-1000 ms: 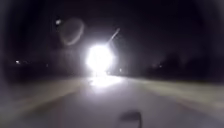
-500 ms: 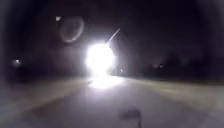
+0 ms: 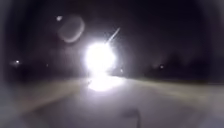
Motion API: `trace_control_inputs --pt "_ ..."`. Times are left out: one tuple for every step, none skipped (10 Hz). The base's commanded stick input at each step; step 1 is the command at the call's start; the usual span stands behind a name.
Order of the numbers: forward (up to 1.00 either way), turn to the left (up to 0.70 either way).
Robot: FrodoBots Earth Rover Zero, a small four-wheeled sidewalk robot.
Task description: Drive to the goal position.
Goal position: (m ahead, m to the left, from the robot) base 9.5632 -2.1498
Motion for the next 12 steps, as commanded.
trace_control_inputs --pt "1.00 0.09" --pt "1.00 0.11" --pt "1.00 0.08" --pt "1.00 0.05" --pt "1.00 0.05" --pt "1.00 0.07" --pt "1.00 0.10" --pt "1.00 0.11" --pt "1.00 0.07" --pt "1.00 0.06" --pt "1.00 0.05" --pt "1.00 0.05"
